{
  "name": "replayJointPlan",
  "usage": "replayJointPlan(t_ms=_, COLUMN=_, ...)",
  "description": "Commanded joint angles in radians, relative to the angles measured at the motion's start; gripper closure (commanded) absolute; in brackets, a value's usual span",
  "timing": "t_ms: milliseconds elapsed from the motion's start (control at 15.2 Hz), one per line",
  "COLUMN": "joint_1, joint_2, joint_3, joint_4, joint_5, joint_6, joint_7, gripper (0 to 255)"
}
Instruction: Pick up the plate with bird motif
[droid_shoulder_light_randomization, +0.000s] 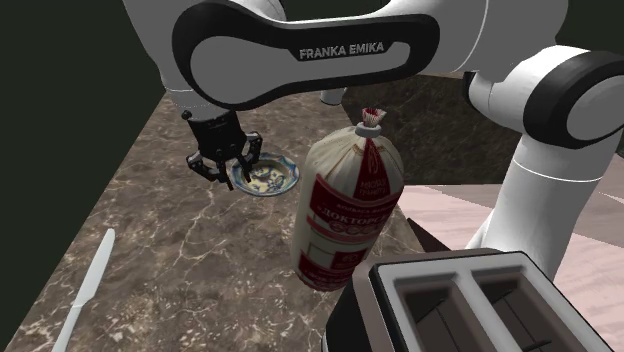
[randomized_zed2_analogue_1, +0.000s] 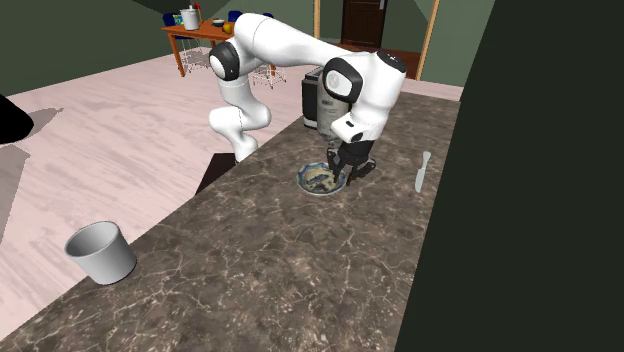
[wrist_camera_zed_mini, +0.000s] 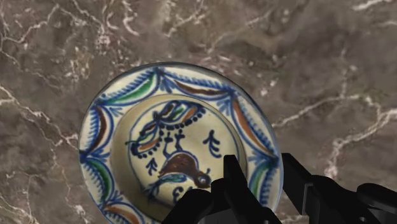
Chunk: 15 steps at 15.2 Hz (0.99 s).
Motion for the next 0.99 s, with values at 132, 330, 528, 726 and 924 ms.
replayJointPlan(t_ms=132, joint_1=0.001, joint_2=0.002, joint_3=0.0, joint_4=0.0, joint_5=0.0, joint_6=0.0, joint_7=0.0, gripper=255)
replayJointPlan(t_ms=330, joint_1=0.006, joint_2=0.004, joint_3=0.001, joint_4=0.043, joint_5=-0.001, joint_6=-0.041, joint_7=-0.004, gripper=255)
replayJointPlan(t_ms=528, joint_1=0.013, joint_2=0.009, joint_3=0.002, joint_4=0.09, joint_5=-0.003, joint_6=-0.083, joint_7=-0.007, gripper=255)
replayJointPlan(t_ms=726, joint_1=0.022, joint_2=0.017, joint_3=0.003, joint_4=0.141, joint_5=-0.008, joint_6=-0.127, joint_7=-0.01, gripper=255)
replayJointPlan(t_ms=924, joint_1=0.033, joint_2=0.028, joint_3=0.004, joint_4=0.197, joint_5=-0.015, joint_6=-0.173, joint_7=-0.013, gripper=255)
